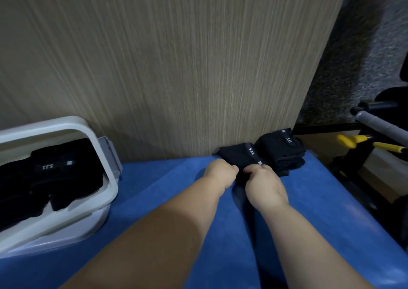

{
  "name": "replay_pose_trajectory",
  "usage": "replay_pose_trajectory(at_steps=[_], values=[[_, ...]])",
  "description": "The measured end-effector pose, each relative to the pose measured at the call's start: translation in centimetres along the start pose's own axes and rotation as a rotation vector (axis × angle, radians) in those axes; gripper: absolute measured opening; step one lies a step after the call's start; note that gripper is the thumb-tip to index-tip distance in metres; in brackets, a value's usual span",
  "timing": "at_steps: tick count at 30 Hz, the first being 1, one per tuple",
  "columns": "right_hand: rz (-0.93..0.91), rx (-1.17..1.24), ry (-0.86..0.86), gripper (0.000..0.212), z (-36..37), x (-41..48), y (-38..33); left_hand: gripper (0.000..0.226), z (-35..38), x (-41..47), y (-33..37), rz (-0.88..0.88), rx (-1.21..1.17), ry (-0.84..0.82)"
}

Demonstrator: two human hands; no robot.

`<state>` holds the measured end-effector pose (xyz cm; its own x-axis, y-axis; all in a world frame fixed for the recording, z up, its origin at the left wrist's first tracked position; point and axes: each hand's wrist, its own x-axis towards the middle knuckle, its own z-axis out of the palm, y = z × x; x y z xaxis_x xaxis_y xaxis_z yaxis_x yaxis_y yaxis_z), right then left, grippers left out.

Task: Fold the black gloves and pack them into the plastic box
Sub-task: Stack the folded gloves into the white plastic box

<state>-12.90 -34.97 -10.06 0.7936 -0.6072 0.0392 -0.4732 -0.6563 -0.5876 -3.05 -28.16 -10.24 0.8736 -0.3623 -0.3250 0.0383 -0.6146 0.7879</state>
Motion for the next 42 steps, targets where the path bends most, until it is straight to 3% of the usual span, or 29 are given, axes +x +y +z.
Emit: replay_pose_trajectory(at_steps=[6,10,14,17,20,24,27,32,37,42], values=[[-0.114,0.007,0.017,0.029,0.6,-0.5,-1.8,0.015,-2.5,-1.6,-2.6,0.000,-0.433,-0.048],[-0.246,-0.011,-0.023,0.017,1.1,-1.6,-3.7,0.016,-5.7,-3.8,-5.2,-0.010,-0.502,-0.064],[-0.316,0.141,-0.095,0.008,1.5,-2.7,-5.7,0.016,-9.9,-6.9,-7.9,0.032,-0.472,-0.090],[-0.286,0.274,-0.179,0.030,2.5,-3.8,-7.1,0.021,-12.7,-9.5,-9.9,0.060,-0.466,-0.142],[-0.195,0.463,-0.407,0.047,3.6,-5.6,-8.9,0.028,-14.9,-11.9,-11.6,0.106,-0.507,-0.181],[0.022,0.816,-0.702,0.037,5.5,-8.0,-11.1,0.032,-17.3,-13.8,-13.7,0.121,-0.646,-0.162],[0.118,0.874,-0.788,0.035,6.9,-9.4,-12.3,0.034,-18.3,-14.4,-15.1,0.086,-0.682,-0.109],[0.187,0.936,-0.794,0.056,8.2,-10.2,-14.0,0.029,-20.6,-15.0,-16.9,0.052,-0.654,-0.039],[0.194,1.092,-0.661,0.016,10.3,-11.4,-16.9,0.012,-22.7,-15.4,-17.9,-0.025,-0.765,0.104],[0.140,1.156,-0.529,0.018,12.2,-12.4,-19.8,0.031,-25.3,-15.9,-19.2,-0.026,-0.831,0.055]])
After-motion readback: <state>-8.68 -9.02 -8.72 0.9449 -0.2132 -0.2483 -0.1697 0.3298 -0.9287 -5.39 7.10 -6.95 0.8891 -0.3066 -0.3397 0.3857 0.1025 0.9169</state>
